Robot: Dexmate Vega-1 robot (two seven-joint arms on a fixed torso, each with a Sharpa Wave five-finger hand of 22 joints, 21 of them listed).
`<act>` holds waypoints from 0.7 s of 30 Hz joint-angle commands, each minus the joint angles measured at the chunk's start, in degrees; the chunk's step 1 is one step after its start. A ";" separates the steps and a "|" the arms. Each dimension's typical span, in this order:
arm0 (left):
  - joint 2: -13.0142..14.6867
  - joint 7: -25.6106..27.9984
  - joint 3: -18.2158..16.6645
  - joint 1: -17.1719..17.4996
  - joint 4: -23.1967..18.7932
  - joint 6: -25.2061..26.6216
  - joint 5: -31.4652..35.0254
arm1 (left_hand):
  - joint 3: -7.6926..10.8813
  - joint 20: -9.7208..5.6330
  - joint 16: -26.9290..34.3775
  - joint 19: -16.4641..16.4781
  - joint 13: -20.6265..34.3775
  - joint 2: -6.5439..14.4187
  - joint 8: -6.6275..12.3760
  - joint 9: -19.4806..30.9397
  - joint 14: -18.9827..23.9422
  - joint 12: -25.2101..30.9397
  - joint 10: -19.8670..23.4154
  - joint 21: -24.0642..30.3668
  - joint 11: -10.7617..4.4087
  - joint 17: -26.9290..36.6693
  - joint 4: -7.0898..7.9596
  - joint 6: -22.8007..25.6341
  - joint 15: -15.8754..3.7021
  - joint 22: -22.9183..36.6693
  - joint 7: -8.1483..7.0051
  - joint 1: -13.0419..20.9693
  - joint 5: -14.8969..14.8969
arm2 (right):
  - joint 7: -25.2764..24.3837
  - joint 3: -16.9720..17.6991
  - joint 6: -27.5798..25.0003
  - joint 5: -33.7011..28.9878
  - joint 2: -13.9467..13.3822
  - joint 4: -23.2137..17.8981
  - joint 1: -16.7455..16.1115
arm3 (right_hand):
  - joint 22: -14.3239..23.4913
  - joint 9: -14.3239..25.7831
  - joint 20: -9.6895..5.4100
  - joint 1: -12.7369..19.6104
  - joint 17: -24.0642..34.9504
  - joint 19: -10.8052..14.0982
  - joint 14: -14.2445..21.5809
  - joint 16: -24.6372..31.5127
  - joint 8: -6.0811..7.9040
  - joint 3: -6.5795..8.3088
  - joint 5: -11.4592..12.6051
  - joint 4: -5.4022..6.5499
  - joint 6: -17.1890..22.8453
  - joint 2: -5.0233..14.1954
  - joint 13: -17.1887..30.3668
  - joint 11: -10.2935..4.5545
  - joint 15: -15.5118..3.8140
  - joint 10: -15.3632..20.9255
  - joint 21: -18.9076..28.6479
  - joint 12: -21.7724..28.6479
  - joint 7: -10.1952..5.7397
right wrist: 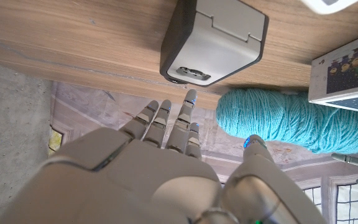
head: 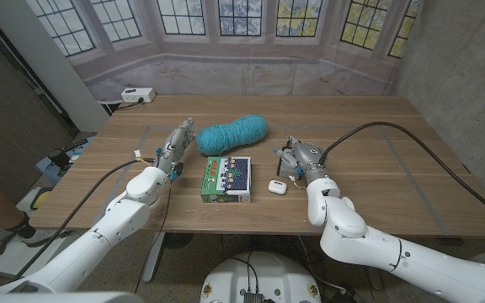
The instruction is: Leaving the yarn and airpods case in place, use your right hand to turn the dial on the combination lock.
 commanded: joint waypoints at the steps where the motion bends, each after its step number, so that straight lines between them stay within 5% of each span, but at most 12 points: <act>1: 0.31 0.87 0.04 0.77 -1.36 0.46 0.42 | 0.39 0.18 0.01 0.36 0.11 0.10 0.01 0.13 0.37 0.17 0.24 -0.09 0.16 0.18 -0.08 -0.58 0.13 0.12 -0.20 0.78 -0.03 | -0.11 1.85 2.03 -0.06 0.10 0.79 -1.52 | 0.00 0.19 0.10 0.00 0.09 0.43 0.44 -0.33 0.04 0.43 -0.13 0.03 0.45 0.15 0.17 0.10 0.04 0.00 -0.03 -0.12 -0.21; 21: 1.29 2.58 -1.28 2.75 -3.56 0.39 0.77 | 0.42 0.19 -0.01 0.39 0.13 0.07 0.09 0.13 0.38 0.27 0.54 -0.12 0.01 0.19 -0.03 -0.34 0.16 0.12 -0.12 0.79 -0.02 | -0.39 3.61 5.38 0.65 1.73 3.84 -2.07 | 0.01 0.20 0.21 -0.03 0.10 0.51 0.55 -0.42 -0.12 0.59 -0.16 -0.12 0.28 0.06 0.18 0.07 0.21 -0.17 -0.08 -0.26 -0.37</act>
